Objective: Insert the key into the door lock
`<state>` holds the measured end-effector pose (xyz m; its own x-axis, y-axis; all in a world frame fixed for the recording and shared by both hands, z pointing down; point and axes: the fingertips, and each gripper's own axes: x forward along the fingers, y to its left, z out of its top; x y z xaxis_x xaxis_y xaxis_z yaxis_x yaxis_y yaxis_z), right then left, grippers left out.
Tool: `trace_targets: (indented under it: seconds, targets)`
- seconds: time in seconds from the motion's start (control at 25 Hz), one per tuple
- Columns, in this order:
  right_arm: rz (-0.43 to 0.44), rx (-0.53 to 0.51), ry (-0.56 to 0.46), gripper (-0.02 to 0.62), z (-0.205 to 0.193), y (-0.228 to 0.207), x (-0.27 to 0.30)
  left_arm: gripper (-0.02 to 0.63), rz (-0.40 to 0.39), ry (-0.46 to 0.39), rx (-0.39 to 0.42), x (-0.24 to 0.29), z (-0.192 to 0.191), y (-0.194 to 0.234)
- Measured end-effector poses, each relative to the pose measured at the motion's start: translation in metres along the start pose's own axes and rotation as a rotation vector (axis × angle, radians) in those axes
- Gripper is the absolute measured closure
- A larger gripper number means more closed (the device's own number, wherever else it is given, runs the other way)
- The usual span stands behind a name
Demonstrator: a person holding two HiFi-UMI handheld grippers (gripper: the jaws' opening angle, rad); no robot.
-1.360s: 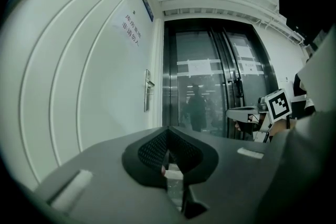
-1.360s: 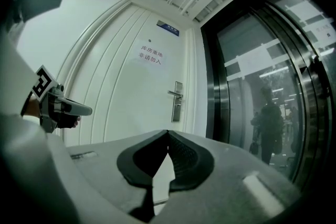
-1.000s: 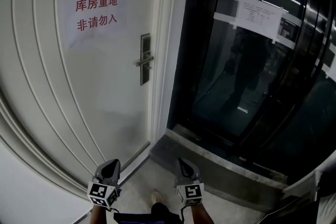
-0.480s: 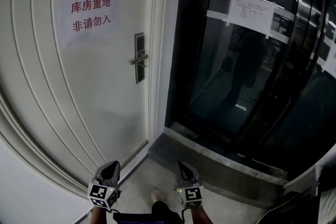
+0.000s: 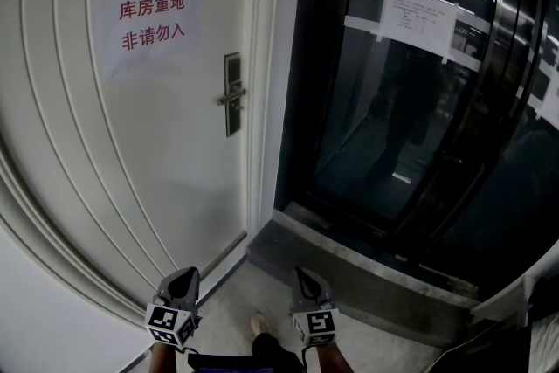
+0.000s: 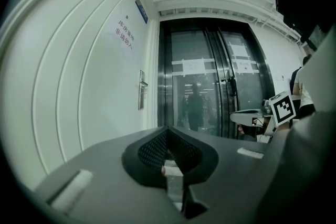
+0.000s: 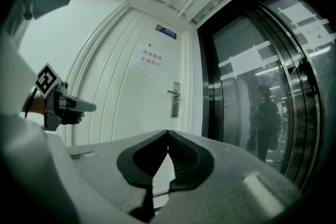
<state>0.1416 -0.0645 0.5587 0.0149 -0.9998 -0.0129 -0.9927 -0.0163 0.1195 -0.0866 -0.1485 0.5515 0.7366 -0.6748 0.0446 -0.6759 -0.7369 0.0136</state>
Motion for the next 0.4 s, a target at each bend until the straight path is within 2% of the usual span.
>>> trace_targets:
  seconds: [0.4]
  targets:
    - [0.003, -0.008, 0.003, 0.594, -0.0041, 0.0007, 0.0051, 0.604, -0.003, 0.011, 0.000, 0.0023, -0.0009, 0.0016]
